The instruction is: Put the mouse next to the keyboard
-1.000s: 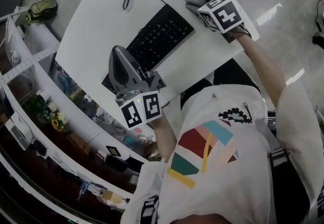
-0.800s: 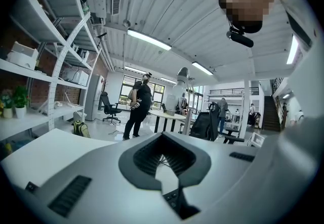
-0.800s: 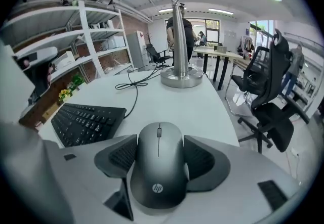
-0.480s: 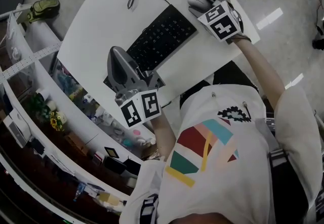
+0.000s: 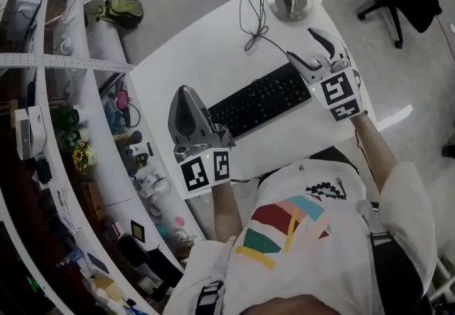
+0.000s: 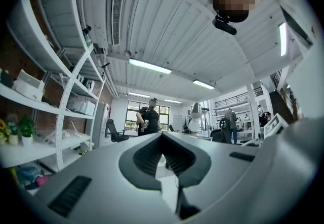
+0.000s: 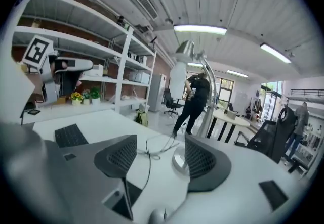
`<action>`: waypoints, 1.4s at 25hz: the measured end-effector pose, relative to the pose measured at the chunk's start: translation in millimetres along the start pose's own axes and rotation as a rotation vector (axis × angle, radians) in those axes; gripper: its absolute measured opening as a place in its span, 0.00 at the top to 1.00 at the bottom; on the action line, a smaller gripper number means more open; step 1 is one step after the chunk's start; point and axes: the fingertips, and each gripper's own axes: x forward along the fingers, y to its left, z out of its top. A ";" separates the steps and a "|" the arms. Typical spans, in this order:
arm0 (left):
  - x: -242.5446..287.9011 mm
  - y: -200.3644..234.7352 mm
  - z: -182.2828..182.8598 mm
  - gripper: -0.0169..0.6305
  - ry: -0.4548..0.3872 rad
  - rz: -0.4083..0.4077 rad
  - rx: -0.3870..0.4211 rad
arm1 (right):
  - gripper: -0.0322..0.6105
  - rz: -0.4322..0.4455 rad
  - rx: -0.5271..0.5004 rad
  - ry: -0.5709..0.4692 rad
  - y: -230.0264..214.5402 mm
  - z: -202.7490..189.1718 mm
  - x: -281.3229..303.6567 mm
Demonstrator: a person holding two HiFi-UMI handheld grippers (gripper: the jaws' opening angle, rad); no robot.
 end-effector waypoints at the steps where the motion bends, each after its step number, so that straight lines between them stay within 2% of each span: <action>1: 0.1 5.7 10.6 0.91 -0.016 0.016 0.012 | 0.48 -0.005 0.016 -0.033 -0.1 19.5 -1.4; 3: 5.2 20.0 37.2 0.91 -0.056 0.049 0.024 | 0.48 -0.013 0.069 -0.106 1.8 66.3 0.5; 6: 1.0 43.1 69.9 0.91 -0.100 0.083 0.026 | 0.48 0.043 0.174 -0.201 32.7 126.9 4.6; 8: -5.4 50.0 79.3 0.91 -0.111 0.086 0.021 | 0.48 0.095 0.215 -0.237 58.0 152.0 4.7; 13: -8.9 57.4 78.0 0.91 -0.100 0.086 -0.032 | 0.48 0.262 0.226 -0.305 112.0 191.7 5.8; 16: -13.8 56.6 67.9 0.91 -0.080 0.091 -0.076 | 0.48 0.309 0.248 -0.278 128.5 189.6 7.0; 20: -16.7 55.6 62.7 0.91 -0.067 0.082 -0.085 | 0.48 0.346 0.322 -0.224 135.3 177.2 10.2; 27: -12.1 72.3 68.9 0.91 -0.079 0.102 -0.076 | 0.48 0.329 0.306 -0.202 139.4 172.8 10.1; 35: -5.6 58.8 57.7 0.91 -0.036 0.067 -0.018 | 0.48 0.323 0.316 -0.182 138.4 164.8 12.6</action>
